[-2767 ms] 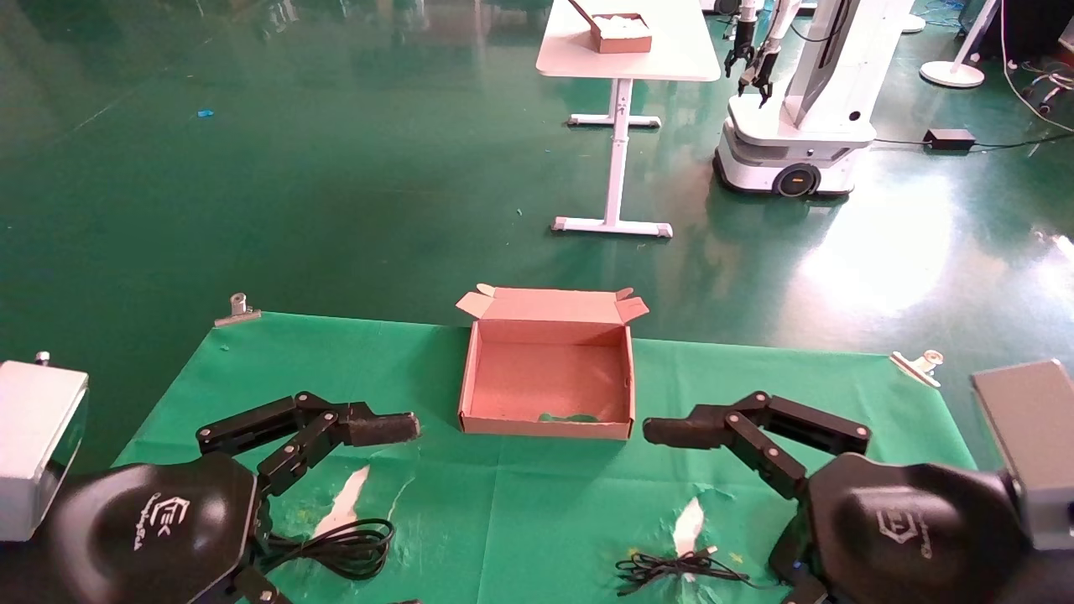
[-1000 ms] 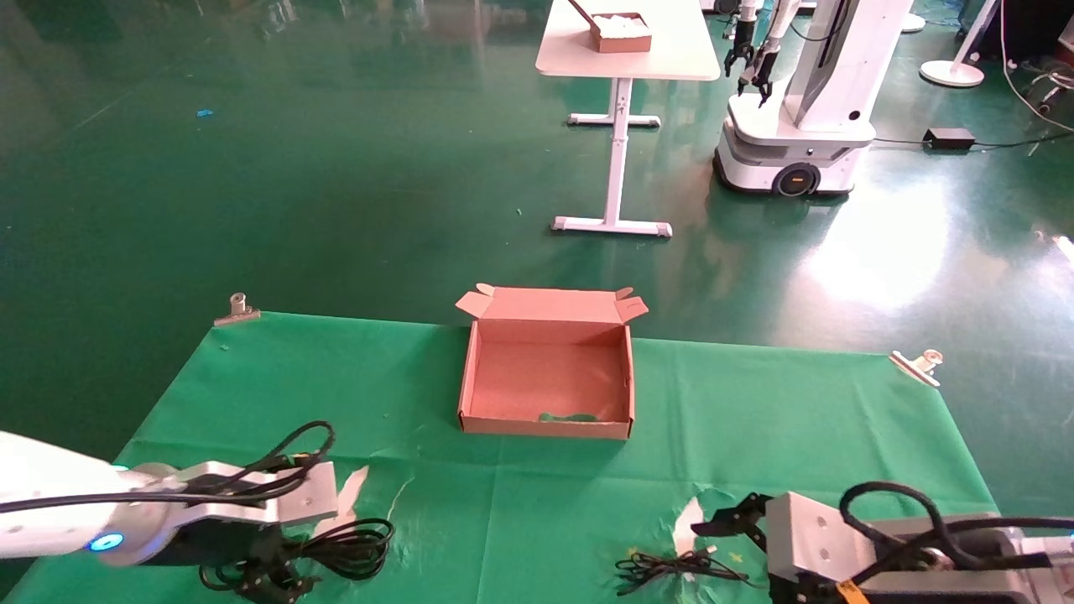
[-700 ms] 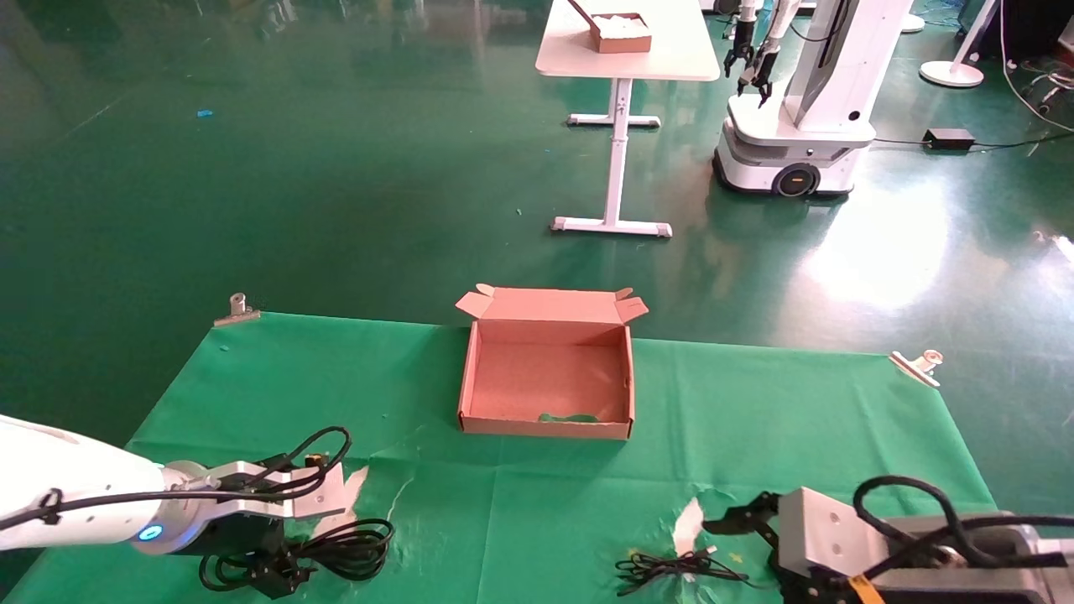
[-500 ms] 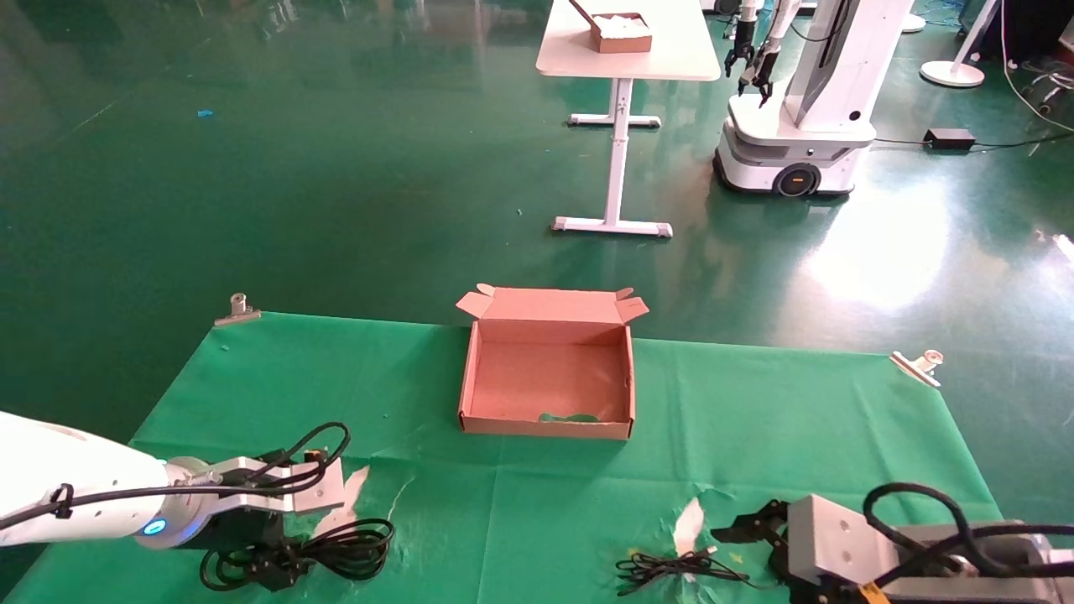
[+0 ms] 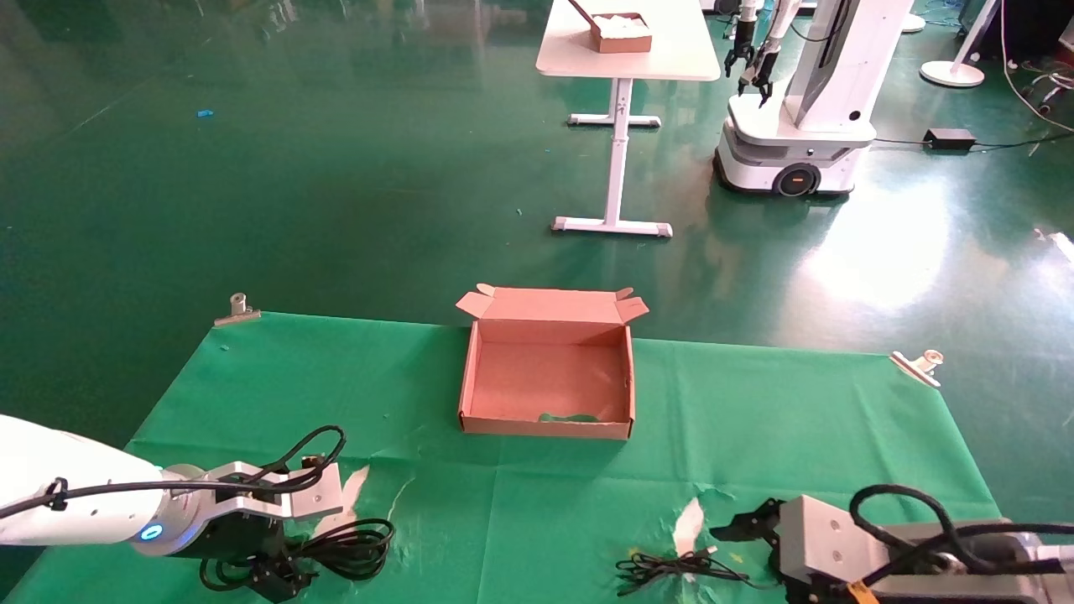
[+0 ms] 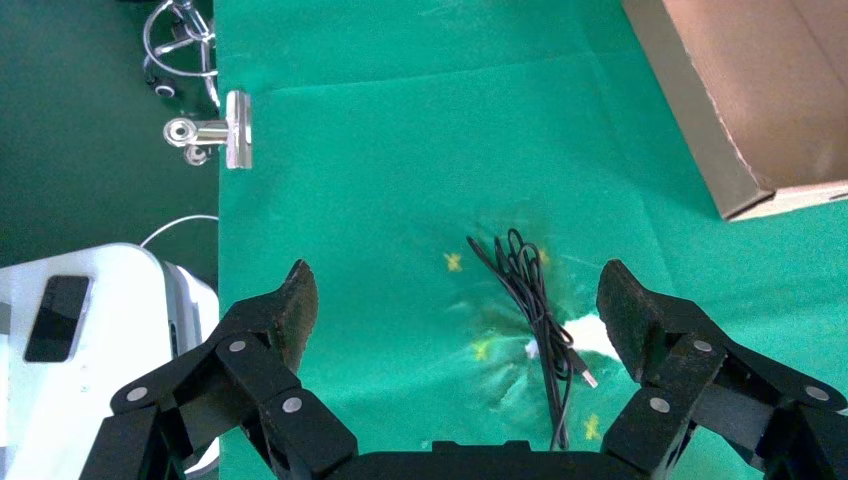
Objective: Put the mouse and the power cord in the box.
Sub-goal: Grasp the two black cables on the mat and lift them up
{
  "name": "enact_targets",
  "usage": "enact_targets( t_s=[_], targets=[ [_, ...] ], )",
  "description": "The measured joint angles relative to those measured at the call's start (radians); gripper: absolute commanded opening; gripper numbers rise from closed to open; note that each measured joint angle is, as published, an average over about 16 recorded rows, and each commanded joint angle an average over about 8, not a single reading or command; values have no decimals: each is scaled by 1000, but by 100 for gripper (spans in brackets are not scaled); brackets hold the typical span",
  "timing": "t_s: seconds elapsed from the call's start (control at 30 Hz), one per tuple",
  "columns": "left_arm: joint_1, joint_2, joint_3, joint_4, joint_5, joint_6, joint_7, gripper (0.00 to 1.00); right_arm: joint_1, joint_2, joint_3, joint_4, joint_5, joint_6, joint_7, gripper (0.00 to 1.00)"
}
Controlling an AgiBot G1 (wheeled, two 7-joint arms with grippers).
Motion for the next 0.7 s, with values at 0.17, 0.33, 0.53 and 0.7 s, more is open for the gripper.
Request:
enact_targets(
  t_s=[0.17,0.33,0.53,0.7],
  targets=[
    [-1,1,-3,11,-10,-3,9,100,36,-32,-40,1,-115,7,8,100],
    [-2,2,-4,16,-12,-4,14,100,86,-103,-98,-22,-269,25,13,100],
    [-3,2,-4,19,-12,-5,16,100,151,-230,-169,-107,-433,52,16,100],
    [-3,3,-4,20,-13,-5,17,100,196,-333,-212,-207,-513,70,9,100]
  ],
)
